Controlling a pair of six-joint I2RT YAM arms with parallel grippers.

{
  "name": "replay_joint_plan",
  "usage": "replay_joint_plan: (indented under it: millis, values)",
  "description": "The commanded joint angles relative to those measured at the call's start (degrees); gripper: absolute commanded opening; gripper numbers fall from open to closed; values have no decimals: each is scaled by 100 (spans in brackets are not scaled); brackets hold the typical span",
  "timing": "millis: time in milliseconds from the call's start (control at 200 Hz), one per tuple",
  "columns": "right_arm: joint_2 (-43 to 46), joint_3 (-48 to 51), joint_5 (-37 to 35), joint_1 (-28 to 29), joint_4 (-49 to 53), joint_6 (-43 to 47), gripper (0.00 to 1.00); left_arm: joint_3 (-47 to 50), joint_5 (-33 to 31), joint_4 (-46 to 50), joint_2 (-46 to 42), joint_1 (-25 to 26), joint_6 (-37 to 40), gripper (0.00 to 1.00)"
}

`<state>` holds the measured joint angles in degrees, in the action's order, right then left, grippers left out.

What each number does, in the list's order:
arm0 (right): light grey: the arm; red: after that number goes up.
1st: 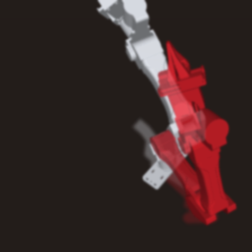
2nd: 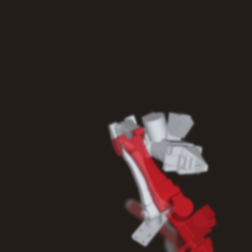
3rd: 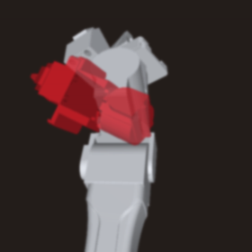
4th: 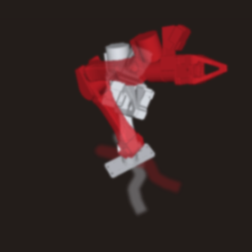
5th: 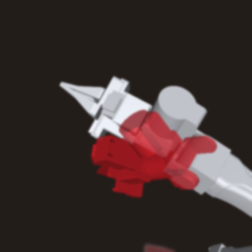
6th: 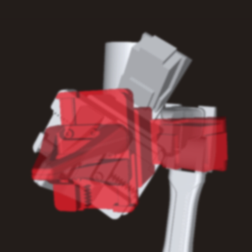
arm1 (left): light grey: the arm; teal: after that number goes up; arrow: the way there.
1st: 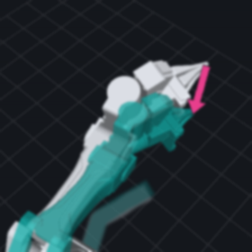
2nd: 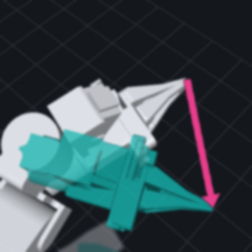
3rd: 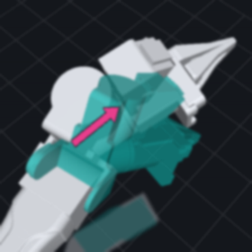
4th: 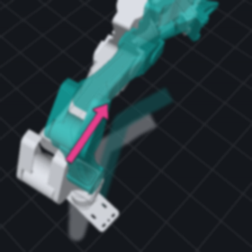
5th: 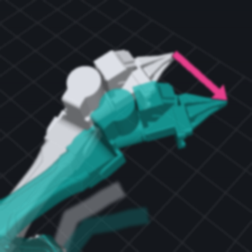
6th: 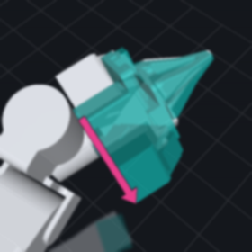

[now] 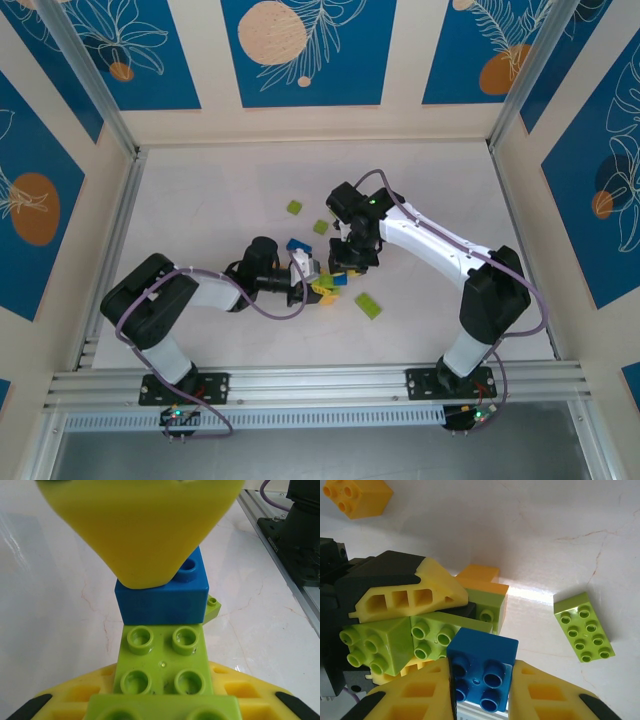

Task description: Assemble a carrot with lego

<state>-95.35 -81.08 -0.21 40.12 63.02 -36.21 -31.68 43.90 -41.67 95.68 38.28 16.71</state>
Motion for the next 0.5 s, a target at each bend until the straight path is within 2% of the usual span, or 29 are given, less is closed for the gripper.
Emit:
replay_joint_plan:
  millis: [0, 495]
  values:
    - [-213, 249, -199, 101, 462, 61, 27, -75, -114, 307, 12, 24, 98, 33]
    - [-488, 662, -250, 198, 250, 96, 27, -60, -127, 300, 1, 30, 98, 33]
